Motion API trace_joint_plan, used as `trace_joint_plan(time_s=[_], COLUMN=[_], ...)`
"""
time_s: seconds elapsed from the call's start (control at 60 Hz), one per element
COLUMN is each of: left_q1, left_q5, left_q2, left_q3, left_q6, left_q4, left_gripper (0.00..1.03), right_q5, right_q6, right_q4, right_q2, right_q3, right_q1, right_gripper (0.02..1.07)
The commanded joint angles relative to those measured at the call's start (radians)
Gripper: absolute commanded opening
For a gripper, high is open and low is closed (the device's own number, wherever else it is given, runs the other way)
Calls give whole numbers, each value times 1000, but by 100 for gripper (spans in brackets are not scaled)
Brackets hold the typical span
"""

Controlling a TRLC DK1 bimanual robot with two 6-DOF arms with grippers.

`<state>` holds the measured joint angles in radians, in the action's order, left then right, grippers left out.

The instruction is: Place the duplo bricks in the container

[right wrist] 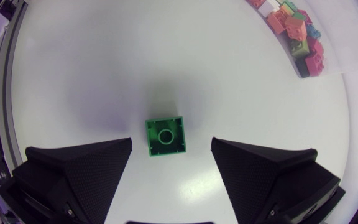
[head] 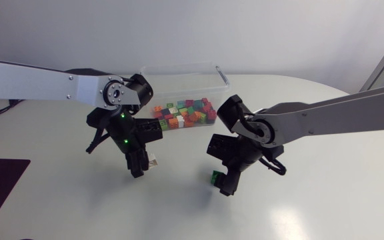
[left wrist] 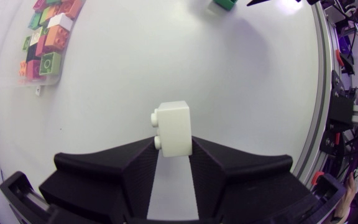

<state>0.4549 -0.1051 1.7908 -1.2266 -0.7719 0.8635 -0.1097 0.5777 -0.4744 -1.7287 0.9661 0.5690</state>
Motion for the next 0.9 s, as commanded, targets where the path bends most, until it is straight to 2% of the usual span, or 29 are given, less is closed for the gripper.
trace_joint_plan(time_s=[0.0, 0.117, 0.3, 0.317, 0.55, 0.583, 0.883], left_q1=[5, -7, -27, -27, -45, -50, -51], left_q5=[-16, -41, -68, -68, -62, -51, -22], left_q2=[-24, -42, -74, -76, 15, 42, 131], left_q3=[-24, -45, -79, -79, -25, -13, 32], left_q6=[-24, -20, -17, -17, -38, -44, -41], left_q4=[26, 42, 78, 78, 85, 83, 3], left_gripper=[30, 30, 30, 30, 31, 31, 34], right_q5=[-12, -12, -30, -30, -30, -28, -21], right_q6=[27, 44, 56, 56, 45, 39, 25], right_q4=[2, 3, 13, 13, -24, -27, -95], right_q2=[-43, -83, -120, -120, -71, -61, 66], right_q3=[25, 31, 39, 39, 31, 29, -1], right_q1=[17, 20, 26, 26, 32, 32, 32], right_gripper=[91, 80, 35, 33, 29, 26, 26])
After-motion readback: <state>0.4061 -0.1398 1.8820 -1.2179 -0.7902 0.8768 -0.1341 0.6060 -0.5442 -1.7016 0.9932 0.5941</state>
